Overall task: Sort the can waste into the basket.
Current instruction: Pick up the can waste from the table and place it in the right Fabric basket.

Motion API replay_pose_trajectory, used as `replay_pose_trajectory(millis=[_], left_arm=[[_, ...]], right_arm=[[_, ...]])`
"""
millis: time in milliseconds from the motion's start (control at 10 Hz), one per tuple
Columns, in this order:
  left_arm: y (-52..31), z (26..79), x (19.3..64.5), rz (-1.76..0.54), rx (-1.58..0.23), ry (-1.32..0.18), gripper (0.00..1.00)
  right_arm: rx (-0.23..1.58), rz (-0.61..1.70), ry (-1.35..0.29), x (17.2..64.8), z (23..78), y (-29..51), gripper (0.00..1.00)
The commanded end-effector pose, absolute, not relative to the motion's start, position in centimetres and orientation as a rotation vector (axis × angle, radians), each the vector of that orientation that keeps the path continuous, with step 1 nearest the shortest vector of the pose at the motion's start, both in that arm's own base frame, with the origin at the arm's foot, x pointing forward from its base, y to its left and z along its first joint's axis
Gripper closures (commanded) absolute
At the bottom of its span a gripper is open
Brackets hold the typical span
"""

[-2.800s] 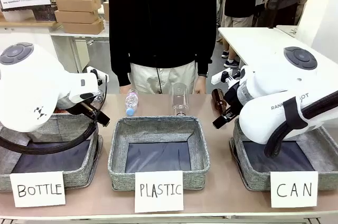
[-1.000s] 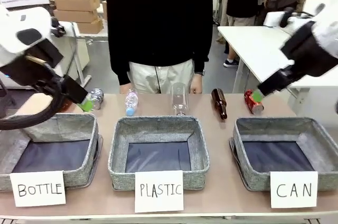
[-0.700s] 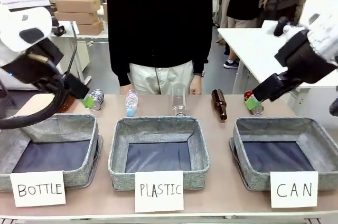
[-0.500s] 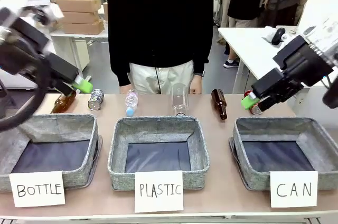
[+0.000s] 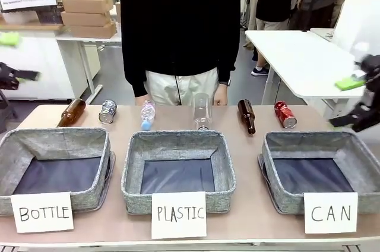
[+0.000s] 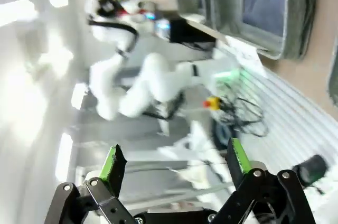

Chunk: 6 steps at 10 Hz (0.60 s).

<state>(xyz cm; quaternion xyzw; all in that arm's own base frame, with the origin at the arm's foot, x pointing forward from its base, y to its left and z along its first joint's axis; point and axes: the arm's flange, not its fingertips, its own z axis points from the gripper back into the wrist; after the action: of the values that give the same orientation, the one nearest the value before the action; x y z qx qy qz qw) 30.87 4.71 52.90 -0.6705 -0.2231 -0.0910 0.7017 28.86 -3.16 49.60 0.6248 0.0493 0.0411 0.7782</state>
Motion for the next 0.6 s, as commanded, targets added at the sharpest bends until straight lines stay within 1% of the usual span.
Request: replay_pose_trajectory(millis=[0, 100, 200, 500], left_arm=[[3.7, 48.2, 27.1, -0.040, -1.505, -0.511, 0.00], [3.5, 48.2, 27.7, 0.032, -1.358, -0.439, 0.00], [7.0, 51.8, 31.1, -0.099, -1.544, -0.505, 0.00], [7.0, 51.8, 31.1, -0.099, -1.544, -0.505, 0.00]], right_arm=[[1.614, -0.475, -0.047, 28.6, 48.6, -5.5, 0.00], [1.356, -0.450, -0.243, 28.5, 49.1, -4.1, 0.00], [1.428, -0.074, 0.091, 28.9, 48.3, -5.9, 0.00], [1.428, -0.074, 0.091, 28.9, 48.3, -5.9, 0.00]])
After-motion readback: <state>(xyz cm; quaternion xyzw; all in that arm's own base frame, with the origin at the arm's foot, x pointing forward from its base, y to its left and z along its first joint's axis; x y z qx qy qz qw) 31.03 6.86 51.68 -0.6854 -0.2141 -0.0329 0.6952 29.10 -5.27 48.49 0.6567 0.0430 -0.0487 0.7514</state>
